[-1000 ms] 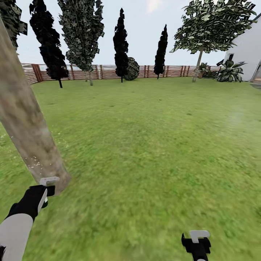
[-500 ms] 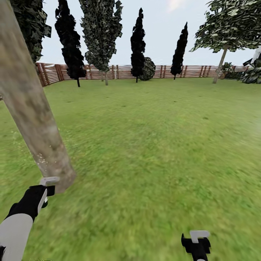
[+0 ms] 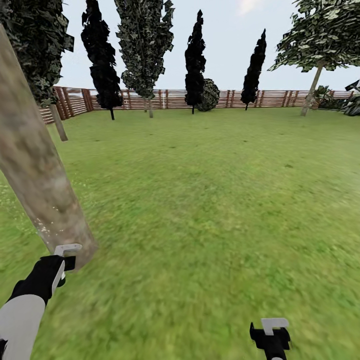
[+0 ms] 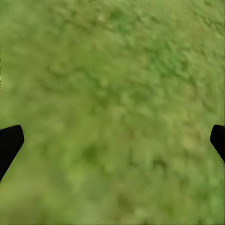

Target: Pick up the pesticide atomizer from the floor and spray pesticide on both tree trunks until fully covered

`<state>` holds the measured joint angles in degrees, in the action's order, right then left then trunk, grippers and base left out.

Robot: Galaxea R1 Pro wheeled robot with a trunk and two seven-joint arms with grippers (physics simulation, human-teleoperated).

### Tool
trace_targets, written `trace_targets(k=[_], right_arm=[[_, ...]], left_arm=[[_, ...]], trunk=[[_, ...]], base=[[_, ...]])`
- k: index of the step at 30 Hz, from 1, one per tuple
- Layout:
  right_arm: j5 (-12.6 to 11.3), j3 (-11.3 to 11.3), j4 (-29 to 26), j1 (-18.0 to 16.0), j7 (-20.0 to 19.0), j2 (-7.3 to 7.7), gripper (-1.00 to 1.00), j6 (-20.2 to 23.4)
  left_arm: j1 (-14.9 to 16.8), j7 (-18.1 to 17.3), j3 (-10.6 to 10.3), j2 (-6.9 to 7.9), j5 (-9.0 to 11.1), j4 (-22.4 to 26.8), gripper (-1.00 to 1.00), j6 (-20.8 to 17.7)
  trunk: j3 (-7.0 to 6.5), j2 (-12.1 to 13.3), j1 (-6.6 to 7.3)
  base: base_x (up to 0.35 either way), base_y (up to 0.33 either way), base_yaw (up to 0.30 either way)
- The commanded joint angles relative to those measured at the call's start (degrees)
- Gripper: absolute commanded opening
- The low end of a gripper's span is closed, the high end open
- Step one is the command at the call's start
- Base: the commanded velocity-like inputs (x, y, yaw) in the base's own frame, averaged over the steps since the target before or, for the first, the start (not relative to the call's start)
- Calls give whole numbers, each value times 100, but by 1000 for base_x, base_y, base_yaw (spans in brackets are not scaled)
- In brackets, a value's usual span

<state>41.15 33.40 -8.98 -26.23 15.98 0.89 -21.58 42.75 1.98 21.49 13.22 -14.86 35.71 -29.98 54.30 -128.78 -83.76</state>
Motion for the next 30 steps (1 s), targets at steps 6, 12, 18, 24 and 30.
trace_targets(k=[6, 12, 18, 24, 30], right_arm=[[60, 43, 11, -5, 19, -2, 100, -27], [60, 43, 11, -5, 23, 6, 100, -30], [60, 43, 11, -5, 26, 7, 100, -30], [59, 43, 11, -5, 23, 7, 100, -30], [60, 50, 3, -5, 19, 16, 100, -30]], left_arm=[[5, 6, 11, -4, -12, 8, -100, -26], [54, 7, 16, -78, 0, 111, -100, -38], [405, -48, -32, -51, -14, 604, -100, -123], [855, -191, -110, -262, -25, 578, -100, -622], [845, -1086, -460, 452, -31, 534, -100, -898]], trunk=[[5, -2, -1], [5, -2, -1], [5, -2, -1], [5, -2, -1], [5, -2, -1]], base=[[207, -214, 272], [34, -44, 277], [0, 0, 277], [0, 0, 258], [0, 0, 28]])
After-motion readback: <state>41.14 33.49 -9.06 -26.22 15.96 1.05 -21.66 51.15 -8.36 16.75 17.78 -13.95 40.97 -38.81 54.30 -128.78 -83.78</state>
